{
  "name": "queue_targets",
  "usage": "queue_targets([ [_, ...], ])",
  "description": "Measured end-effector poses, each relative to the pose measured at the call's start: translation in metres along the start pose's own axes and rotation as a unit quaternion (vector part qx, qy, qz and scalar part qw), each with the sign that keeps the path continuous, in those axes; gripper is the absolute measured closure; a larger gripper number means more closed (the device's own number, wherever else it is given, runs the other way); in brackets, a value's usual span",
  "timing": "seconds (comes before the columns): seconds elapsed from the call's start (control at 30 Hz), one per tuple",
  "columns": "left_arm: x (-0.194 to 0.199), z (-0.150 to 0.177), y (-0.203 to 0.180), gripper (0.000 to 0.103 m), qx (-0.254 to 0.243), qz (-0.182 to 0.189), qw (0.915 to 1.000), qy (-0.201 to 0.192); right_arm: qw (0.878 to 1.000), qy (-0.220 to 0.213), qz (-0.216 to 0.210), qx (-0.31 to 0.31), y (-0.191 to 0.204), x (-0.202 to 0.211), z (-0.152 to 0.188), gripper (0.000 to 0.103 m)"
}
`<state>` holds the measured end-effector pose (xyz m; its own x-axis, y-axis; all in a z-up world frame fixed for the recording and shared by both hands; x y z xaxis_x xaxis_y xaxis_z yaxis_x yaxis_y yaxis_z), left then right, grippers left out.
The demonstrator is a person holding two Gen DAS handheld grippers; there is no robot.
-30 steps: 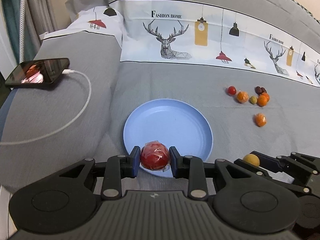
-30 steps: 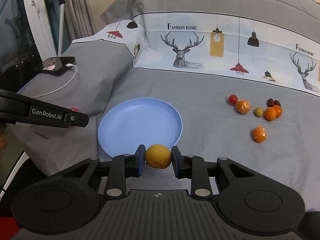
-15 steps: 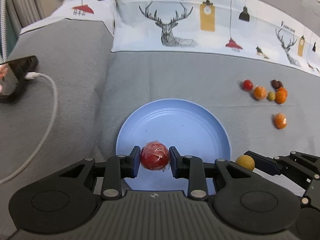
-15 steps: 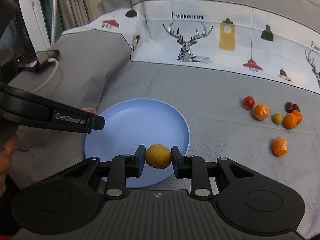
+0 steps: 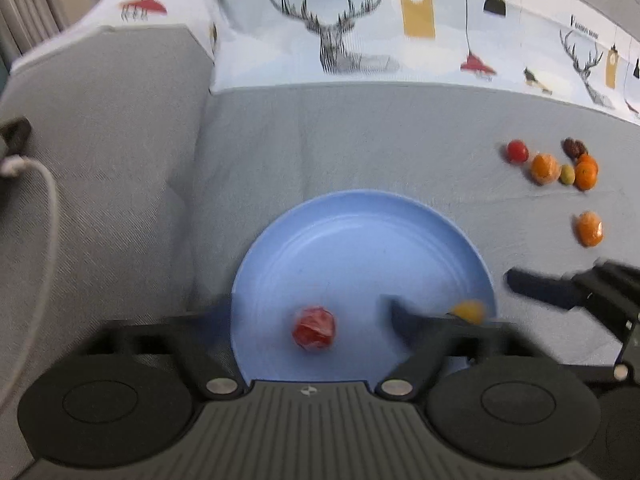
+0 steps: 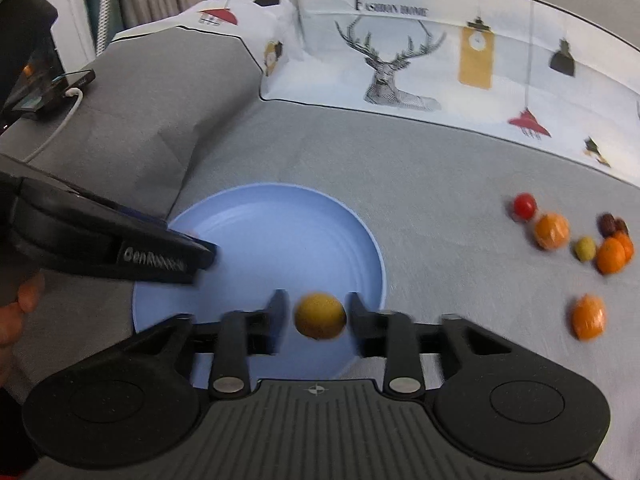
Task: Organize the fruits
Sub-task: 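Open both tools to drop the red fruit and yellow ball onto the plate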
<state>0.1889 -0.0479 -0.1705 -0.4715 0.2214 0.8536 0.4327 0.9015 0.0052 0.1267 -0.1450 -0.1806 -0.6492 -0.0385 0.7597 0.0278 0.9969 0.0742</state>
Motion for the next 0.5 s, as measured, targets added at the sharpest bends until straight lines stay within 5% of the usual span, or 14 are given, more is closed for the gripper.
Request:
queue_targets([
  [0.17, 0.029, 0.008, -0.003, 0.001, -0.010, 0.010, 0.9997, -0.017, 1.000, -0.003, 0.010, 0.012, -0.007, 0.025, 0.000, 0.012],
  [0.5, 0.092, 0.064, -0.007, 0.000, 0.003, -0.014, 0.9998, -0.013, 1.000, 0.018, -0.004, 0.007, 0.000, 0.102, 0.046, 0.005],
])
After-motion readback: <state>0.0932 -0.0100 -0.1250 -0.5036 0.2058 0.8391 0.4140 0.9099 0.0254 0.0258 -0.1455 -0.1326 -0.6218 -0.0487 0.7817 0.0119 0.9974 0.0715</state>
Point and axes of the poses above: each gripper's, at about its wrist camera, not at the fingertips, and x roughly against the way its jaws point, y to its left, z to its underside, the point moved 9 cm from there along -x, roughly the way its jaws point, and after that the axes turned 6 degrees about z, right-handed, at the moved point
